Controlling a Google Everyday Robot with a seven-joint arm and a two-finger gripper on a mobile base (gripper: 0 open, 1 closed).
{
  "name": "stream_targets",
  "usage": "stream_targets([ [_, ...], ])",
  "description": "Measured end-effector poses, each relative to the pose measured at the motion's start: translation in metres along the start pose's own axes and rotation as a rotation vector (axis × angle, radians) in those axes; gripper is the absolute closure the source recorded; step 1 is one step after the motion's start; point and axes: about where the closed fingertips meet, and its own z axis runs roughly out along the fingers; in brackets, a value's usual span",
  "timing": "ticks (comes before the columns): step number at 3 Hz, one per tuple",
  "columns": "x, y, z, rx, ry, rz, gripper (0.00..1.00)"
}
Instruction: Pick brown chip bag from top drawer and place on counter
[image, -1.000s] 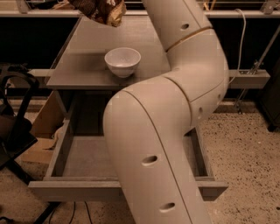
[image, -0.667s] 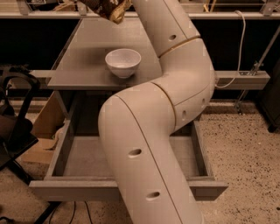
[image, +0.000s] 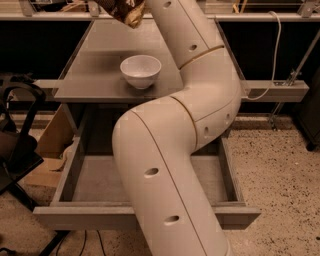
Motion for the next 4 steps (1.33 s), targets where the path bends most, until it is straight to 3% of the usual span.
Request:
stream_targets([
  [2, 0.0, 0.0, 0.0001, 0.0, 0.0, 0.0, 0.37],
  [3, 0.0, 0.0001, 0.0001, 0.0, 0.0, 0.0, 0.04],
  [4, 0.0, 0.0001, 0.0002, 0.0, 0.0, 0.0, 0.0],
])
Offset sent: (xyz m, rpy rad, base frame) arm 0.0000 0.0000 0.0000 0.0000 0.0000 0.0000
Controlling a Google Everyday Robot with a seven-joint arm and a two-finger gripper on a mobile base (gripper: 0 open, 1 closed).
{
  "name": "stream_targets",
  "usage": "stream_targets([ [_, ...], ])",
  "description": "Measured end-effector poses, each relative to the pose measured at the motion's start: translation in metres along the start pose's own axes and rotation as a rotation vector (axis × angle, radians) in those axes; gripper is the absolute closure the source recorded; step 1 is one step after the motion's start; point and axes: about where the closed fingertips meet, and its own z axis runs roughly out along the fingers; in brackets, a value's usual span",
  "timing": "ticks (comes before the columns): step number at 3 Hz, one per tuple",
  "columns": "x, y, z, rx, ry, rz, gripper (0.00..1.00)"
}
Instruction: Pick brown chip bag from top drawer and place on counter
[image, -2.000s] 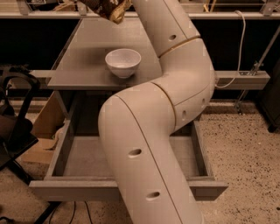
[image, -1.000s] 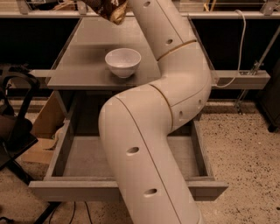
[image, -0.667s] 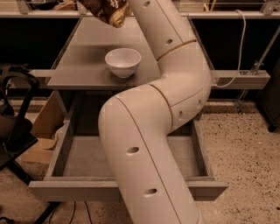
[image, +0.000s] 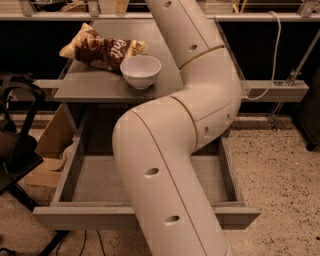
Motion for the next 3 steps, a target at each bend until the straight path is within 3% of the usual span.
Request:
stream_targets([
  [1, 0.0, 0.0, 0.0, 0.0, 0.0, 0.0, 0.0],
  [2, 0.02, -0.001, -0.015, -0.015, 0.021, 0.067, 0.0],
  [3, 0.071, -0.017, -0.072, 0.001, 0.109, 0.209, 0.0],
])
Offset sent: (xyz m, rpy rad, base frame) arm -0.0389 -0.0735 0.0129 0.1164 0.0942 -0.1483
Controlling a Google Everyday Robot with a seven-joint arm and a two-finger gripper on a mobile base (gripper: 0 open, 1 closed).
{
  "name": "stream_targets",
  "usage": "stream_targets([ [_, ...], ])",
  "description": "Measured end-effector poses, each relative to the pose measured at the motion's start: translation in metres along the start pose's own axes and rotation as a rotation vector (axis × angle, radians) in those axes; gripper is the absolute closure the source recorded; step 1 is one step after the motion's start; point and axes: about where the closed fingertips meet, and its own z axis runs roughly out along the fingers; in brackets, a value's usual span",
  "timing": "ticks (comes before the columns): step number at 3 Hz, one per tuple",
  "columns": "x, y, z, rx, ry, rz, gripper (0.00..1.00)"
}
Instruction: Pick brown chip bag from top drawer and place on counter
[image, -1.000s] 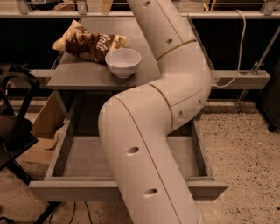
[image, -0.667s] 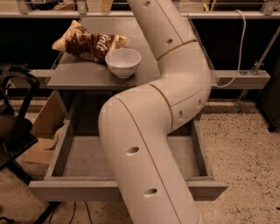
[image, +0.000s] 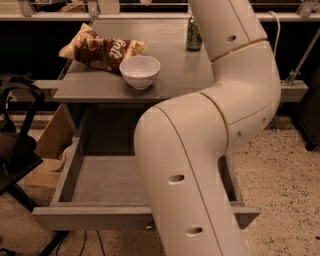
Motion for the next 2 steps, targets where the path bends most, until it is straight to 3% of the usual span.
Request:
stream_targets([
  [1, 0.069, -0.036, -0.083, 0.087, 0.126, 0.23, 0.0],
  [2, 0.122, -0.007, -0.072, 0.048, 0.255, 0.361, 0.0],
])
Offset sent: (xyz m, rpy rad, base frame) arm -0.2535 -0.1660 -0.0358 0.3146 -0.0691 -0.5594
